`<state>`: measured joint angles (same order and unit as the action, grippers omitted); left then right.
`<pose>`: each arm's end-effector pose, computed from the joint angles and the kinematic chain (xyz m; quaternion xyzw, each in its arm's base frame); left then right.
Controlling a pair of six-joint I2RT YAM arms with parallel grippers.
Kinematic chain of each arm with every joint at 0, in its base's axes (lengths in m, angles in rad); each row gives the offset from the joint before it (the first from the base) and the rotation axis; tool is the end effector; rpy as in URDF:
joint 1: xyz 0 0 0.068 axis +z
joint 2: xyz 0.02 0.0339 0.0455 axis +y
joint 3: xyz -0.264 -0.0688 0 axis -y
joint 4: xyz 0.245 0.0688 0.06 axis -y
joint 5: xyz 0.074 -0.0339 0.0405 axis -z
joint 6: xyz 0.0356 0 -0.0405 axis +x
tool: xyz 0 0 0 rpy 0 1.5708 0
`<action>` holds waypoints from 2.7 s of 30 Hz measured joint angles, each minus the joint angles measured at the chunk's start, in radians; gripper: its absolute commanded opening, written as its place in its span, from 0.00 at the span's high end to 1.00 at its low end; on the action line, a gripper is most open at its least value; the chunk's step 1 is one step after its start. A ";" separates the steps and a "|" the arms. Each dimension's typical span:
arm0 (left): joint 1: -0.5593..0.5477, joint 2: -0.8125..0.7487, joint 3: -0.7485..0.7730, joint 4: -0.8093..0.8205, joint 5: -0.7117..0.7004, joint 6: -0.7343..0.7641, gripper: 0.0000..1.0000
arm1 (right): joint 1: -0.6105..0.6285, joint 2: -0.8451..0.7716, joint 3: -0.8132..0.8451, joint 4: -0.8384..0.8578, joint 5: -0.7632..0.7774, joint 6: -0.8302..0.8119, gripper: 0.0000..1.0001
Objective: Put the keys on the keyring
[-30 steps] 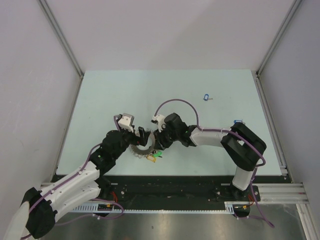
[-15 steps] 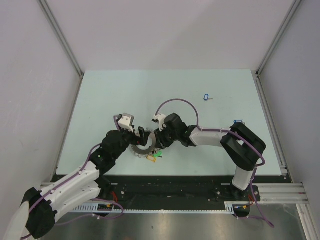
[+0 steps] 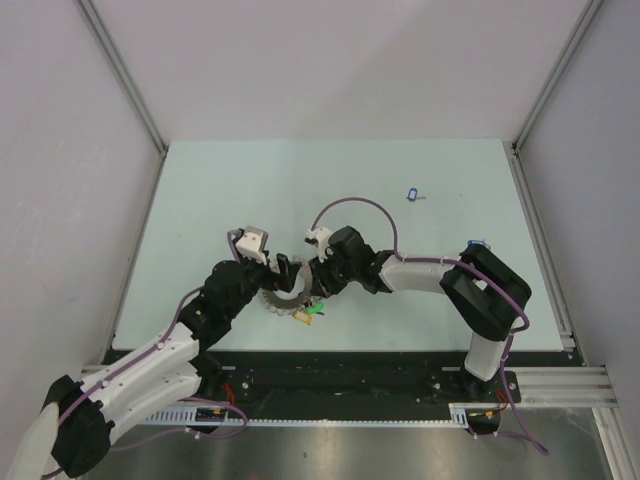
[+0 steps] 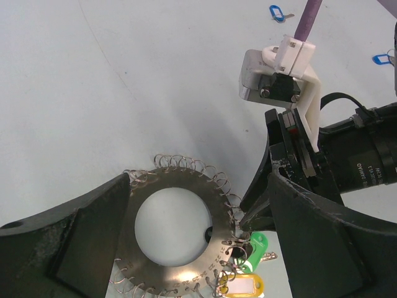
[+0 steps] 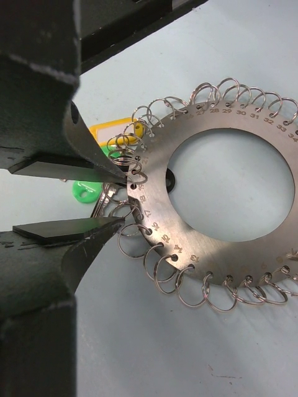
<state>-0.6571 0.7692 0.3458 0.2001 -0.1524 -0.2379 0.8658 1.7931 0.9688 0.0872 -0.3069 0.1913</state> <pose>0.1496 -0.1086 0.2270 0.1157 0.7721 -0.2156 0.5866 0.2306 0.2877 0.1594 -0.3574 0.8322 0.3225 0.2750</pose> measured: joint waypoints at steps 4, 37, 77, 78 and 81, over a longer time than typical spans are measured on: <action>0.000 0.000 0.000 0.000 0.000 0.000 0.04 | 0.000 0.000 0.000 -0.001 0.008 0.000 0.64; 0.000 0.000 -0.005 0.000 0.002 -0.002 0.04 | -0.031 0.023 -0.013 0.038 -0.029 0.008 0.78; 0.000 0.000 -0.006 0.000 0.003 -0.008 0.04 | -0.073 0.045 -0.038 0.136 -0.124 0.045 0.85; 0.000 0.000 -0.006 0.000 0.004 -0.008 0.04 | -0.073 0.045 -0.038 0.137 -0.127 0.044 0.85; 0.000 0.000 -0.006 0.000 0.007 -0.008 0.04 | -0.073 0.046 -0.038 0.137 -0.133 0.044 0.84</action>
<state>-0.6571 0.7696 0.3401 0.2001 -0.1455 -0.2462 0.7925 1.8393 0.9310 0.2245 -0.4400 0.2356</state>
